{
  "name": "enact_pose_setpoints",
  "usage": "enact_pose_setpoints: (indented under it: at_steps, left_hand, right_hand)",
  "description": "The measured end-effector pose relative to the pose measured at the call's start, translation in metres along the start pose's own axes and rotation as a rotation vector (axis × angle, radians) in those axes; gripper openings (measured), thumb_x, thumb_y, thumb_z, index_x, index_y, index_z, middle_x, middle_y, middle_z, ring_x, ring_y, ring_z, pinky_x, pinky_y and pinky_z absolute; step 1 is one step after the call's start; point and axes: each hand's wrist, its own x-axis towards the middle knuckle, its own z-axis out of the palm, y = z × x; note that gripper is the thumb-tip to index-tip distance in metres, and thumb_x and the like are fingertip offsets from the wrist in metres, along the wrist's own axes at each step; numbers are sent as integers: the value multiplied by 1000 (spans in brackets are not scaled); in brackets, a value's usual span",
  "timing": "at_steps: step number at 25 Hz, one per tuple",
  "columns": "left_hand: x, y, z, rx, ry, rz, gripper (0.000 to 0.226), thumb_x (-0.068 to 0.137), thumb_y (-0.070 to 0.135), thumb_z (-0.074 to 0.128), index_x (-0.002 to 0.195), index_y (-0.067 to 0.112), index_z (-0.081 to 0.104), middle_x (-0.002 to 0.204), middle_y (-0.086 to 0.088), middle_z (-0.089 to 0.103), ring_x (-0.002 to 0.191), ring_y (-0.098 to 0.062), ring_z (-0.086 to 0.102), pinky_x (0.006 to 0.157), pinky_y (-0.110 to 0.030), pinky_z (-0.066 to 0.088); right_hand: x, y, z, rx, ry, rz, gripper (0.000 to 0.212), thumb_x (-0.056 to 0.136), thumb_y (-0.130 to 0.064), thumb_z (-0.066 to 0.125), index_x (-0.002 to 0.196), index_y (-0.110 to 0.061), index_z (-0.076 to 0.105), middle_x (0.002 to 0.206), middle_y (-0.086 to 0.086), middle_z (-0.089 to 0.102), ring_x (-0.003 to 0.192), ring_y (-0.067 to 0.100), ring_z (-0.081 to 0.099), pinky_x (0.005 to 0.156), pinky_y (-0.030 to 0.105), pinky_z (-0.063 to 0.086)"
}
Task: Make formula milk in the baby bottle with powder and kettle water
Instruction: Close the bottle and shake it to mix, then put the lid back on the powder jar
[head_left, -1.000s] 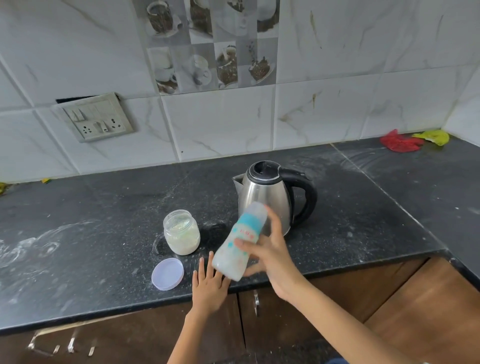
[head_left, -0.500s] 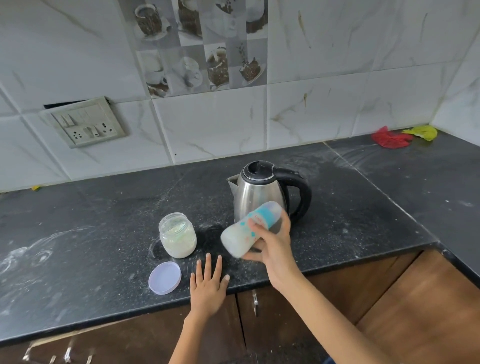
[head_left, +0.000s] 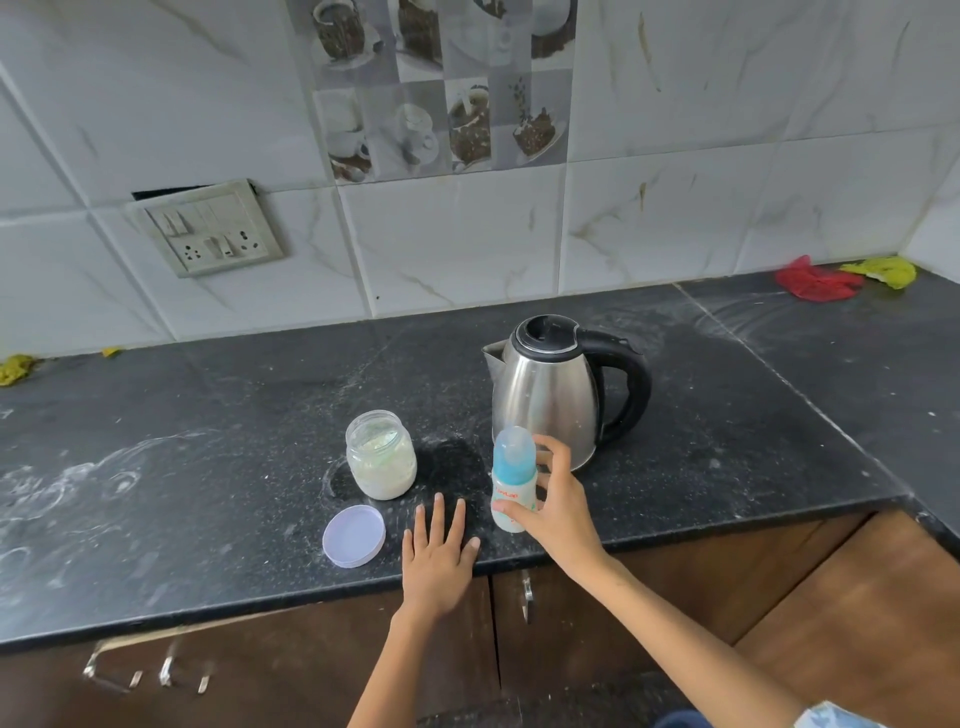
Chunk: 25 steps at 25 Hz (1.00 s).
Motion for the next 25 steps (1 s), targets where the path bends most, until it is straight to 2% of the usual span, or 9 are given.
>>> enact_pose_setpoints:
  at_steps: [6, 8, 10, 12, 15, 19, 20, 22, 25]
  left_hand:
    - [0, 0, -2, -1, -23, 2, 58, 100, 46, 20, 150, 31, -6, 159, 0, -15, 146, -25, -16, 118, -43, -5]
    - [1, -1, -1, -3, -19, 2, 58, 100, 46, 21, 150, 31, -6, 159, 0, -15, 146, -26, -15, 118, -43, -5]
    - [0, -1, -2, -2, -24, 18, 59, 100, 46, 22, 150, 29, -6, 159, -2, -15, 146, -27, -15, 118, -44, -4]
    - [-4, -3, -5, -25, -14, 64, 61, 100, 44, 26, 151, 27, -5, 159, -5, -16, 146, -27, -17, 118, -42, -6]
    - [-18, -16, -16, -69, 140, 158, 60, 100, 40, 34, 151, 26, 6, 159, -4, -11, 146, -21, -16, 118, -37, -5]
    - [-32, -55, -40, -156, 505, 45, 56, 91, 35, 57, 140, 15, 42, 154, -12, 30, 143, -29, 25, 115, -43, 22]
    - [-31, -68, -47, -138, 513, -34, 61, 88, 40, 62, 139, 14, 43, 151, -12, 35, 141, -30, 31, 113, -44, 25]
    - [-24, -85, -58, -119, 389, -163, 78, 79, 50, 67, 142, 14, 39, 151, -9, 37, 139, -28, 34, 112, -43, 25]
    - [-10, -95, -71, -40, 225, -196, 90, 69, 54, 73, 142, 18, 36, 143, -4, 47, 131, -23, 44, 109, -38, 27]
  right_hand:
    - [7, 17, 24, -2, 2, 11, 76, 64, -22, 89, 123, -24, 41, 123, -12, 54, 112, 11, 59, 90, 44, 56]
    - [5, 21, 26, 1, 7, 17, 73, 63, -28, 88, 122, -21, 45, 121, -13, 55, 111, 8, 58, 90, 40, 57]
    - [-5, 24, 25, -53, 75, 17, 73, 62, -35, 87, 122, -21, 48, 120, -10, 58, 109, 6, 58, 86, 32, 57]
    - [-24, 26, 26, -101, 211, -17, 59, 67, -26, 86, 116, -18, 53, 112, -6, 60, 99, 5, 60, 75, 28, 59]
    - [-54, 20, 43, -90, 253, -117, 36, 75, -8, 79, 104, -14, 59, 101, -4, 58, 86, 5, 61, 61, 26, 58]
    - [-48, 2, 74, -51, 60, -157, 23, 81, -8, 73, 100, -15, 62, 102, -4, 58, 86, 4, 62, 63, 26, 58]
    - [-42, -4, 83, -39, 18, -152, 21, 82, -8, 72, 99, -15, 62, 103, -5, 58, 87, 5, 62, 64, 27, 59]
    - [-31, -14, 97, -26, -29, -137, 19, 83, -10, 71, 99, -17, 61, 104, -7, 56, 88, 6, 63, 65, 29, 59]
    - [-14, -22, 116, -68, -97, -65, 18, 86, -20, 69, 102, -19, 60, 106, -8, 56, 91, 8, 64, 71, 32, 60]
